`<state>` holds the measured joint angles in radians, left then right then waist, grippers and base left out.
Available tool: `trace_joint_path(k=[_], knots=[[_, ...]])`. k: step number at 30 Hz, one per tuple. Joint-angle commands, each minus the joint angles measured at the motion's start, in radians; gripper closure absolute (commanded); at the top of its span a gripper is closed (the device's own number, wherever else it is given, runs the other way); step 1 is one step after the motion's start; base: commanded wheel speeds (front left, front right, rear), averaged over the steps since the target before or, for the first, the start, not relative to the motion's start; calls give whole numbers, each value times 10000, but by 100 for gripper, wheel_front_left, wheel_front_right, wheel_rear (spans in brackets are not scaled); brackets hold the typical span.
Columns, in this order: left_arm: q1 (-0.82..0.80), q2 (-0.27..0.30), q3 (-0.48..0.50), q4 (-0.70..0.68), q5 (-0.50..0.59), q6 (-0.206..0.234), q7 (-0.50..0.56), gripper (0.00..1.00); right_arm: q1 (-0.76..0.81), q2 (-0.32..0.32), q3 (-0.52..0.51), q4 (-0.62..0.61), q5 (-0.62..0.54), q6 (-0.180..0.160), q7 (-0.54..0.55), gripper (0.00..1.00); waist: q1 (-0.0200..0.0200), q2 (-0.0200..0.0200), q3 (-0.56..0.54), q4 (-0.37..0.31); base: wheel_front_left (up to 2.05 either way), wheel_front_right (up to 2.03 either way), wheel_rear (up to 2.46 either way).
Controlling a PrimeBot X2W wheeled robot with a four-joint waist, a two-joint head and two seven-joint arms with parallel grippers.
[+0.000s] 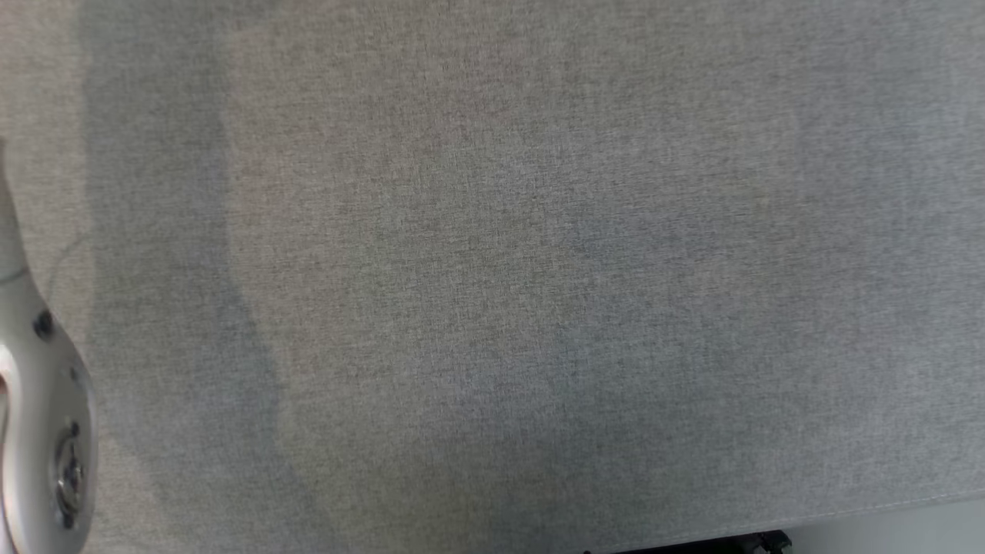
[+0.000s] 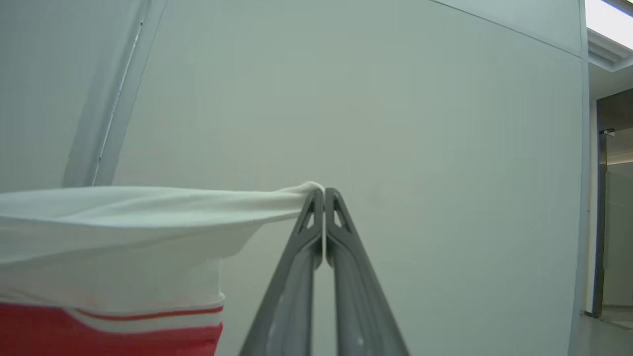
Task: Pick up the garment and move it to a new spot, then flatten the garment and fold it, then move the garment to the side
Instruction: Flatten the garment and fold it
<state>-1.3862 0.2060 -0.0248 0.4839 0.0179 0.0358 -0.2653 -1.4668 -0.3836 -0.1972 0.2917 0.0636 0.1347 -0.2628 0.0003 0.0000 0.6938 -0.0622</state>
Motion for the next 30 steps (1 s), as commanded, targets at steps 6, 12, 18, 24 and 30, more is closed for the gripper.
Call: trace_joint_path(k=[6, 12, 18, 24, 30], knots=[[1694, -228, 63, -489, -360, 153, 26, 100, 2365, 482, -47, -662, 979, -60, -27, 100, -3, 0, 675, -110, 0, 0, 0], [4002, -735, 385, -1120, -729, 222, 20, 100, 4988, 1061, 179, -1487, 1857, -59, -27, 100, -3, 0, 104, -157, 0, 0, 0], [6138, -1146, 662, -1201, -914, 207, 20, 100, 7457, 1609, 31, -1981, 2442, -59, -29, 100, -3, 0, -804, -160, 0, 0, 0], [7876, -1364, 975, -975, -1040, 146, 20, 100, 9397, 1955, 34, -2113, 2778, -61, -29, 100, -3, 0, -1894, -245, 0, 0, 0], [9268, -1478, 1115, -784, -1137, 68, 20, 100, 10784, 2204, 322, -2014, 3029, -61, -30, 100, -3, 0, -3114, -374, 0, 0, 0]])
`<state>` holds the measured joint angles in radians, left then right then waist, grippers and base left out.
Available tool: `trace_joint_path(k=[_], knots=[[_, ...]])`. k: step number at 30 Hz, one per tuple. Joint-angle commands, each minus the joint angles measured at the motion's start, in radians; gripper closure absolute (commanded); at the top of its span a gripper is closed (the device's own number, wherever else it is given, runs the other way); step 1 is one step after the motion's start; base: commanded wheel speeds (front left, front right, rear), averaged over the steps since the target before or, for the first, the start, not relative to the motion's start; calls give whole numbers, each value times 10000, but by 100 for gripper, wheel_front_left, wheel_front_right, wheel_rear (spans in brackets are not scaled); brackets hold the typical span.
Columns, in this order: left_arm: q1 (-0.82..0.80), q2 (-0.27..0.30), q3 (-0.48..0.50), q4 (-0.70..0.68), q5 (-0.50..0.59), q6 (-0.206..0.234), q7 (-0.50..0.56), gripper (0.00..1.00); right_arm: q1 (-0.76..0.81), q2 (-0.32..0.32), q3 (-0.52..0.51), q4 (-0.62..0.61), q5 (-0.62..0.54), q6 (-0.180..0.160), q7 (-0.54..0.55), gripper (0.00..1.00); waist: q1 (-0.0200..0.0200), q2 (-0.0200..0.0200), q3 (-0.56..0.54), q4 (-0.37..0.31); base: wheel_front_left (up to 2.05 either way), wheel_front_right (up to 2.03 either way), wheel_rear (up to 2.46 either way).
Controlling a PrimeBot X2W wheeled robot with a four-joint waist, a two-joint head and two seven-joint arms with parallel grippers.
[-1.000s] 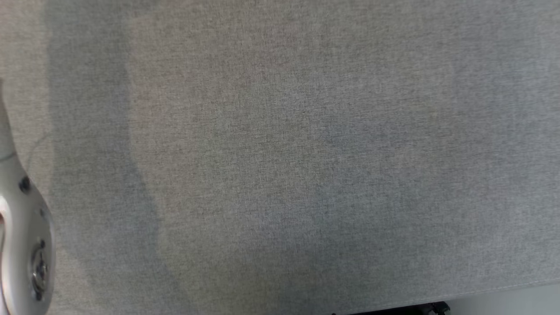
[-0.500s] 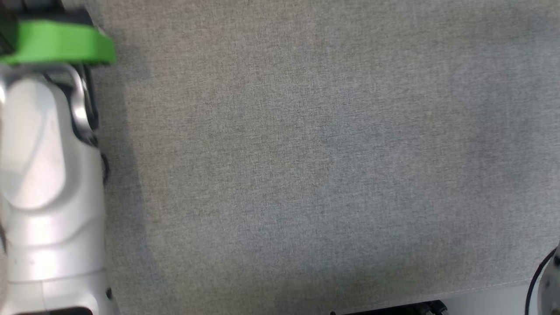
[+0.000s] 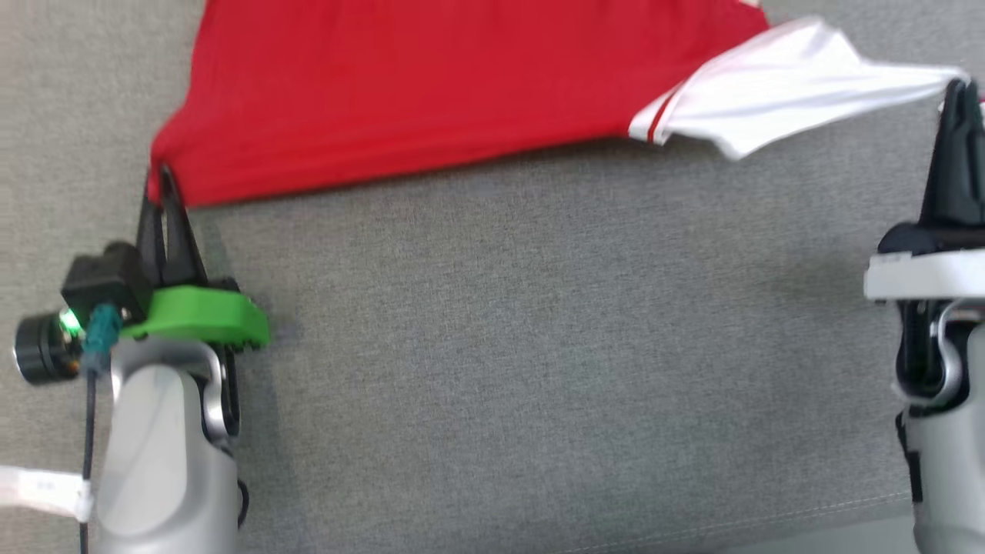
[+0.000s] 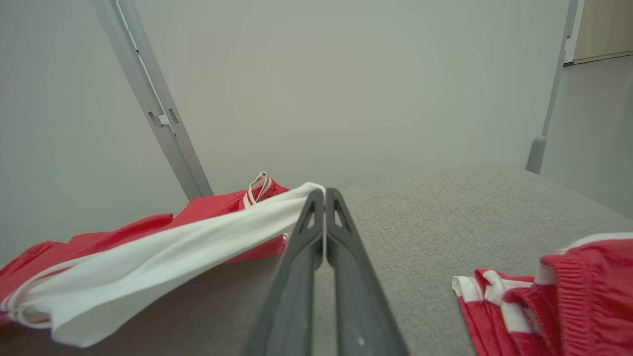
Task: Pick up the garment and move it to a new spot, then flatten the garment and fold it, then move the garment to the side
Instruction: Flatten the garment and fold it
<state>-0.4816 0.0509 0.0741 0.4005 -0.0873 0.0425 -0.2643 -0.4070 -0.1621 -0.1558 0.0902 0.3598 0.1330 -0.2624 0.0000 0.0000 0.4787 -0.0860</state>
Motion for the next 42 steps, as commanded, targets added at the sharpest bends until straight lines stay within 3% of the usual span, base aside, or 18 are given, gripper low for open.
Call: trace_joint_path(k=[1, 12, 22, 33, 42], knots=[[433, 64, 110, 76, -107, 1, 10, 100, 448, 22, -53, 9, 89, -43, -32, 100, 0, 0, -1202, -143, 0, 0, 0], [2739, 47, -123, 274, -803, 188, 10, 100, 3078, 410, 25, 416, 10, -43, -35, 100, 0, 0, -3324, -239, 0, 0, 0], [4644, 57, -365, 74, -1383, 482, 9, 100, 4824, 500, 41, 366, -152, -43, -35, 100, 0, 0, -4500, -276, 0, 0, 0], [5614, 52, -841, -606, -1380, 497, 9, 100, 5661, 601, -14, -145, -42, -44, -35, 100, 0, 0, -4672, 40, 0, 0, 0], [4525, 36, -1474, -744, -1184, 397, 9, 100, 4608, 496, 208, 178, -266, -34, -32, 100, 0, 0, -3896, 192, 0, 0, 0]])
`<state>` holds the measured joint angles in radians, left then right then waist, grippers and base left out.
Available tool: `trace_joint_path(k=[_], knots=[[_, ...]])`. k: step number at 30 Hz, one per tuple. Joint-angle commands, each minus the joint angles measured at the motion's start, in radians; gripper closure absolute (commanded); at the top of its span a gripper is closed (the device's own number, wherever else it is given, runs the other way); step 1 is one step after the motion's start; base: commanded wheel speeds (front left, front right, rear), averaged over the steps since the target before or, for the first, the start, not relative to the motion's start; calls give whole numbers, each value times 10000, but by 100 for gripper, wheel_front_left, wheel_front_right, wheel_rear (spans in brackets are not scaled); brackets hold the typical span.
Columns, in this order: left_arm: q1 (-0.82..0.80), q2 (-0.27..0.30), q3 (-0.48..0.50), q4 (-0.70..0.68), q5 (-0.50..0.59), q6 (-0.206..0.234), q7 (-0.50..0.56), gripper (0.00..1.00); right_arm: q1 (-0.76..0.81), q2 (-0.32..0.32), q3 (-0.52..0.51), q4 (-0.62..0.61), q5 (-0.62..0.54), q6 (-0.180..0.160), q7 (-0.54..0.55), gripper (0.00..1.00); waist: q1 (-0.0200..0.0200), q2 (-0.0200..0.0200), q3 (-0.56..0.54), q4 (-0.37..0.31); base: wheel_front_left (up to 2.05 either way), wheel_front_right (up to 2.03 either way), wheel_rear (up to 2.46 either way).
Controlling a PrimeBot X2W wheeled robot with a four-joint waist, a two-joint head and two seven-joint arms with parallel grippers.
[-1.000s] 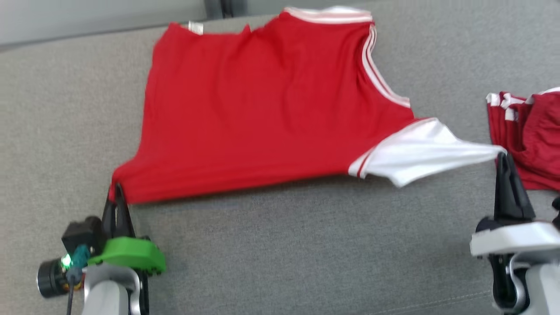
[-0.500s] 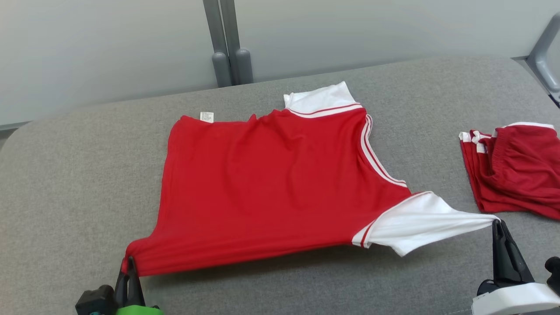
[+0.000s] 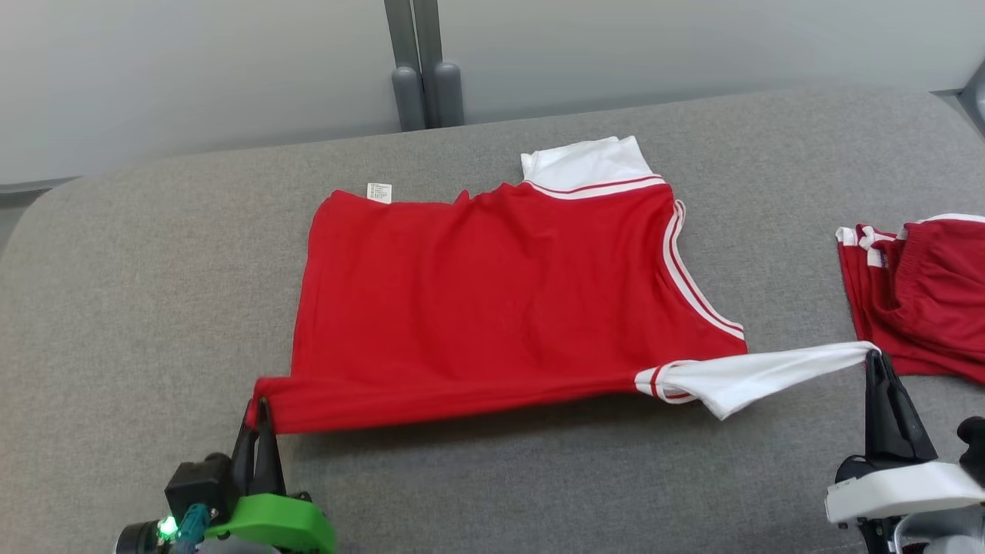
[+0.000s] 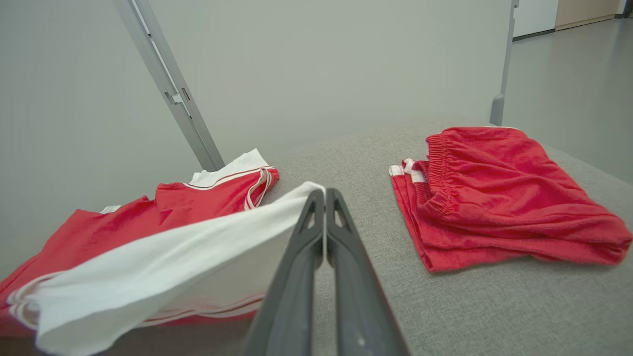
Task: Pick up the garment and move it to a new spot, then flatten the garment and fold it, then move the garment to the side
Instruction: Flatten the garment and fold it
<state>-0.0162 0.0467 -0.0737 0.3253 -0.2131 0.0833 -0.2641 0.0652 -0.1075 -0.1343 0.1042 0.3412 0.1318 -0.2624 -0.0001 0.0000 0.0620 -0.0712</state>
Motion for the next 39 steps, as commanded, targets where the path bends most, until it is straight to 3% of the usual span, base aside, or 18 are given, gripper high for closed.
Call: trace_joint_path(k=[1, 17, 37, 38, 39], knots=[[-296, 78, -55, 80, 57, 0, 7, 100, -333, -42, 11, 139, -109, -23, -32, 100, 1, 0, 394, 47, 0, 0, 0], [-2118, 72, -591, 1134, 63, 67, 7, 100, -2566, 124, 76, 1906, -576, -21, -31, 100, 1, 0, 1698, 72, 0, 0, 0], [-3262, 73, -265, 1918, 296, 279, 7, 100, -4668, 235, 340, 3229, -1425, -20, -31, 100, 1, 0, 2245, -76, 0, 0, 0], [-3336, 73, -228, 1962, 297, 301, 7, 69, -4839, 247, 344, 3377, -1478, -20, -31, 100, 1, 0, 2288, -77, 0, 0, 0], [-3369, 73, -216, 1962, 307, 306, 7, 56, -4896, 257, 349, 3438, -1528, -20, -31, 100, 1, 0, 2309, -76, 0, 0, 0]])
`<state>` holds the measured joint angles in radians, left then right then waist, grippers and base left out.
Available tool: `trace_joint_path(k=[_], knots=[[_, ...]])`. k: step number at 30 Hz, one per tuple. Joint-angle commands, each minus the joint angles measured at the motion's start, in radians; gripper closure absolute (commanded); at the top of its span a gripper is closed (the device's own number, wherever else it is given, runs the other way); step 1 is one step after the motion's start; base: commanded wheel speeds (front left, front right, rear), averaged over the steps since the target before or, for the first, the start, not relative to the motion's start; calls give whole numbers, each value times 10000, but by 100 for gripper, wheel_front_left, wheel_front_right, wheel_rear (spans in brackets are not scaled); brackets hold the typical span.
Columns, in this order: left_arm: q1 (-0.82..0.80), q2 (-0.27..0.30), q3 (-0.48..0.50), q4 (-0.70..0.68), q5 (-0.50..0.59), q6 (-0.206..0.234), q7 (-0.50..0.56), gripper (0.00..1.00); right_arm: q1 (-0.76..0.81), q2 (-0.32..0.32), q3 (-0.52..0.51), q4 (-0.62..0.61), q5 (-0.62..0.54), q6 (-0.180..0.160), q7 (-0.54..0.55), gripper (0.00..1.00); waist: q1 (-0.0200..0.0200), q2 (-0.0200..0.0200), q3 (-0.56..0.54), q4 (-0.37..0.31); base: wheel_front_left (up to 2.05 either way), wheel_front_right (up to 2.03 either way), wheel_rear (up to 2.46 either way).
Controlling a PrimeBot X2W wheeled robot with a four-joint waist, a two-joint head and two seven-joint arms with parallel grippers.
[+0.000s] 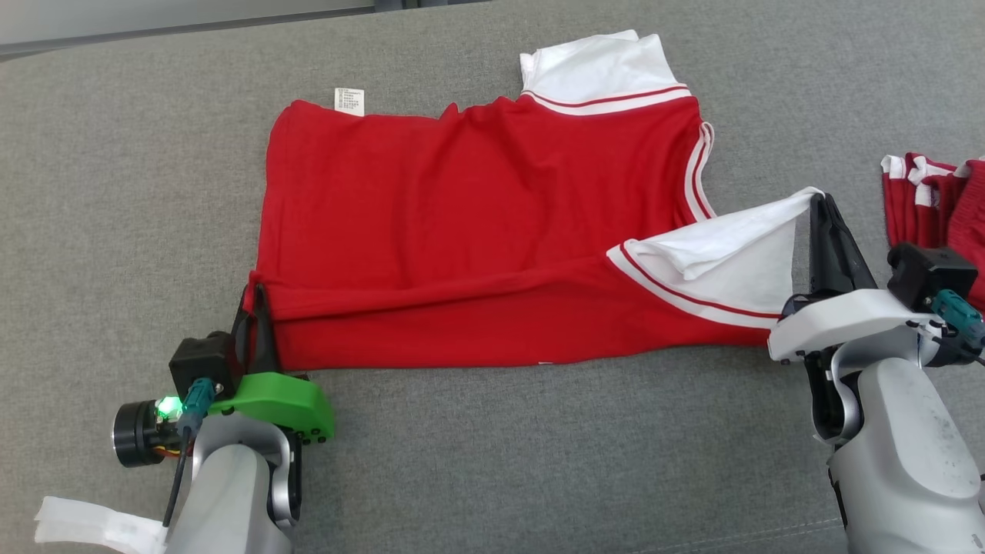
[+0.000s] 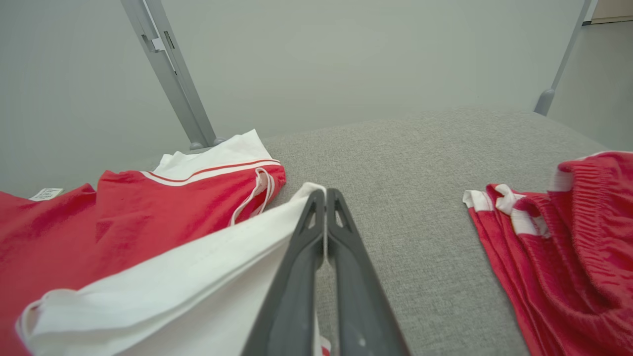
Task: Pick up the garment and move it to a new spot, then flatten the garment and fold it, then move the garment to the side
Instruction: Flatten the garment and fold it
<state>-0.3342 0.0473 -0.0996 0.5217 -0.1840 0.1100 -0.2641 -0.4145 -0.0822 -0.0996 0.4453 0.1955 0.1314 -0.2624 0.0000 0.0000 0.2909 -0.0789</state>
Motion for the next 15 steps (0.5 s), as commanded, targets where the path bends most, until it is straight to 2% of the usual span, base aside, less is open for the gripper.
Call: trace_joint_path(k=[1, 2, 3, 7, 15], knots=[[-221, 69, 69, -42, -7, 54, 7, 0, -189, 14, -15, 92, -90, -16, -31, 100, 0, 0, 48, 3, 0, 0, 0], [-229, 68, 73, -58, 15, 70, 7, 0, -247, 17, -58, 188, -130, -16, -31, 89, 0, 0, 60, 8, 0, 0, 0], [-204, 68, 55, -38, -18, 40, 7, 0, -258, 40, -28, 339, -152, -16, -31, 0, 0, 0, 59, 15, 0, 0, 0], [50, 68, 36, -193, -104, 22, 7, 0, -235, 93, -36, 221, -201, -16, -31, 0, 0, 0, -5, 38, 0, 0, 0], [849, 65, -40, -497, -292, 111, 7, 0, 783, 160, -241, -526, 193, -16, -31, 0, 0, 0, -269, -4, 0, 0, 0]])
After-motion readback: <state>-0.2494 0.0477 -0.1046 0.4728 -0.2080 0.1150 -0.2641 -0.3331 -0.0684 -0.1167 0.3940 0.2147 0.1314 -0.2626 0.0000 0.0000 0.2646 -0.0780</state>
